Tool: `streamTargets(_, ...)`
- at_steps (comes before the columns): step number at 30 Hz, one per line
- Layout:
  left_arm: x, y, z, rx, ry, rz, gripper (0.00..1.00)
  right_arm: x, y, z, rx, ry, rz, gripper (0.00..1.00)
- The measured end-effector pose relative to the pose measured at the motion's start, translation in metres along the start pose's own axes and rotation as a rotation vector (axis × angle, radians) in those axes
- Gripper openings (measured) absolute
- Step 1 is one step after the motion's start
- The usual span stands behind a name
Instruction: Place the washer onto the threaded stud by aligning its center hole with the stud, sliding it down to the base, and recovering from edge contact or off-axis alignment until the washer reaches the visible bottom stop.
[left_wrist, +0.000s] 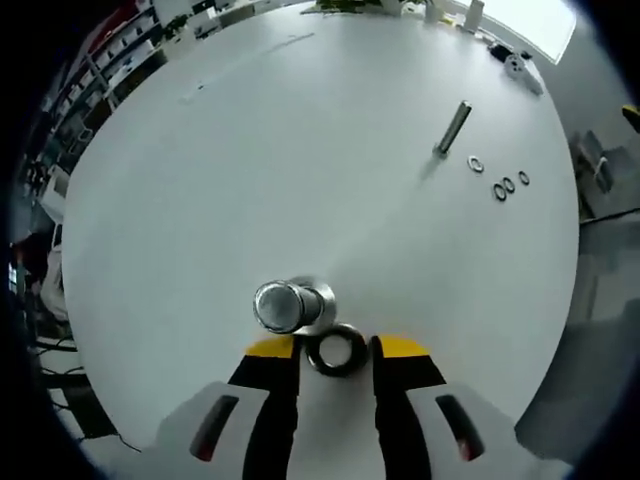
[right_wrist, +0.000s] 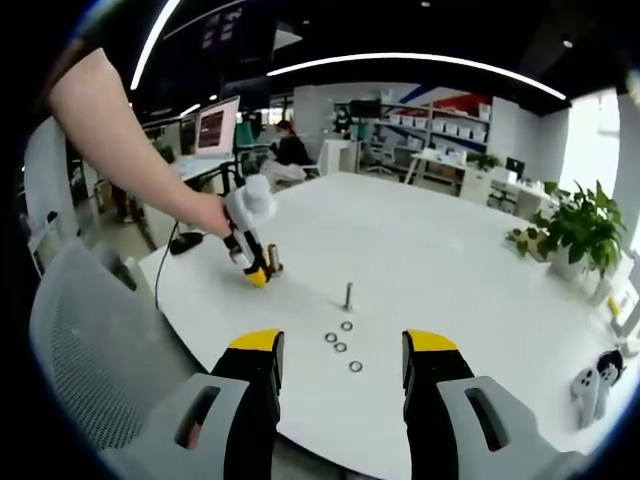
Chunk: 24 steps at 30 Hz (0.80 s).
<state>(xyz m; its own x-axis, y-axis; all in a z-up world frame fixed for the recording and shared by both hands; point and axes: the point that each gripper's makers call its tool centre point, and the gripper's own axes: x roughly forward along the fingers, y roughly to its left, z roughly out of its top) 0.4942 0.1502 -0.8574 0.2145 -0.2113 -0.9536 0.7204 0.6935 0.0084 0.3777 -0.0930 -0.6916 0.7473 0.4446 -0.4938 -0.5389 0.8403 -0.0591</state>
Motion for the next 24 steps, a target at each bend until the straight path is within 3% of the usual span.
streamTargets(12,-0.003,-0.002,-0.008,0.006,-0.011,0.000,0.21,0.000,-0.002,-0.002,0.007,0.010,-0.007,0.50)
streamTargets(24,-0.005,0.000,-0.025,0.028,0.040,-0.013,0.23,-0.001,-0.002,-0.003,0.008,0.013,-0.007,0.50)
